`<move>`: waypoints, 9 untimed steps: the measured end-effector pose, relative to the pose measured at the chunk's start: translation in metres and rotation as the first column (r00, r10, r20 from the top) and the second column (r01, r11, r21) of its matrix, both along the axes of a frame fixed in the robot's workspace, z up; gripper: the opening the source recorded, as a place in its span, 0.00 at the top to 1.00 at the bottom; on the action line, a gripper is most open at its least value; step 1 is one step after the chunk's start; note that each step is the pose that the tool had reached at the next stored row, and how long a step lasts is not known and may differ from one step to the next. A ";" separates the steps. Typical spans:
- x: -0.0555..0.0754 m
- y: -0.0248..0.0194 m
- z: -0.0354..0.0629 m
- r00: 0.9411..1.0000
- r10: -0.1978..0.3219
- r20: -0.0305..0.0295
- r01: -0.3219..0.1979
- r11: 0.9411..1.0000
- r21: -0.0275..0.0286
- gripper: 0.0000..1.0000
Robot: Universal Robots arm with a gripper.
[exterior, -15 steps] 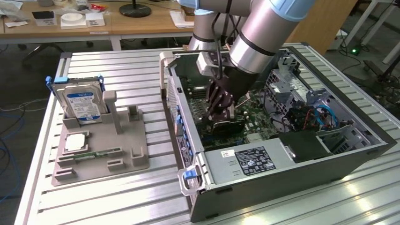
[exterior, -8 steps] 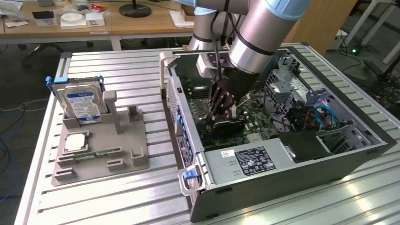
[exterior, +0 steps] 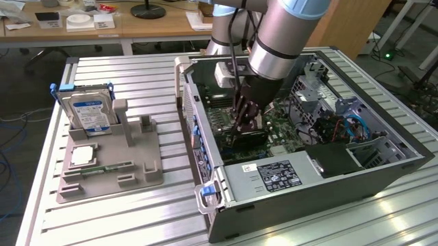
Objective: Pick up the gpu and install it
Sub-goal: 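Press down on the gpu until it lock into place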
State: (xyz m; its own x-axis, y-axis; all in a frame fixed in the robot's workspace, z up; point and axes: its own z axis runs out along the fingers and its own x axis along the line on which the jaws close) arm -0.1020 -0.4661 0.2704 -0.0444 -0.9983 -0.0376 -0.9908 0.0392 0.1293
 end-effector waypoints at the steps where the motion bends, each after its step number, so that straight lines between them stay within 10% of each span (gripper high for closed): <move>1: 0.000 0.0001 0.0001 1.000 0.000 0.012 0.000 1.000 0.000 0.90; 3: -0.001 0.0002 0.0000 1.000 0.000 0.024 0.000 1.000 0.000 0.90; 9: -0.001 0.0002 0.0001 1.000 0.000 0.024 0.000 1.000 0.000 0.90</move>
